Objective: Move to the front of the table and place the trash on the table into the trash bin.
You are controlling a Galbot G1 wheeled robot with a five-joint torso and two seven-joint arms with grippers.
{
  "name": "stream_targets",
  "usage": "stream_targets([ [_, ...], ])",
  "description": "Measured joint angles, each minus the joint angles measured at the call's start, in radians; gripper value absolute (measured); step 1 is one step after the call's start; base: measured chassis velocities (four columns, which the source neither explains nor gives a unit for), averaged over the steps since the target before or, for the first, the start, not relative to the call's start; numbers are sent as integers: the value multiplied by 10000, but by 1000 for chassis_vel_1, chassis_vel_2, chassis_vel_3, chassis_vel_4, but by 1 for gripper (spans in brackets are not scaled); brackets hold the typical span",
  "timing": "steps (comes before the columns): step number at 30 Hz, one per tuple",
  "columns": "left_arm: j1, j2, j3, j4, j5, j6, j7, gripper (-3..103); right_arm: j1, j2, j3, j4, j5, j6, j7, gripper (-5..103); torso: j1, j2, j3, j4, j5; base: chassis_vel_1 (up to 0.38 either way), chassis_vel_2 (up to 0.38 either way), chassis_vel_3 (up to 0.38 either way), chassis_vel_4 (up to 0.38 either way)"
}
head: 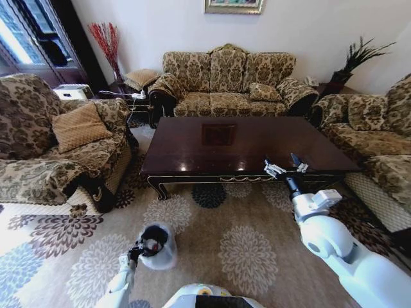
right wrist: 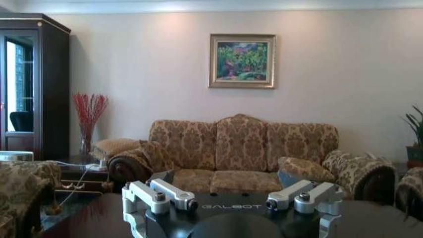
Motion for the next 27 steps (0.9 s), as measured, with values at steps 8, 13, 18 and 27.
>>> stream_targets([
  [8,1259,543,-369,-3365,-890,596,-229,64,55,76,-38,198,46,-45,14,100,0,1,0,0,3,0,0,0,0],
  [13,2228,762,-789,-6529,-1573,1216,-831,81,47,106,-11,408,127,-178,34,100,0,0,0,-1,0,0,0,0,0],
  [18,3221,609,-1208,-9592,-1826,2052,-1697,96,-585,354,548,474,-89,-555,11,100,0,1,0,2,4,0,0,0,0],
  [27,4008,-43,-932,-14093,-1122,3690,-3415,100,-3049,1465,2484,279,-1332,-634,-1721,100,-1,1,-1,-3,4,0,0,0,0],
])
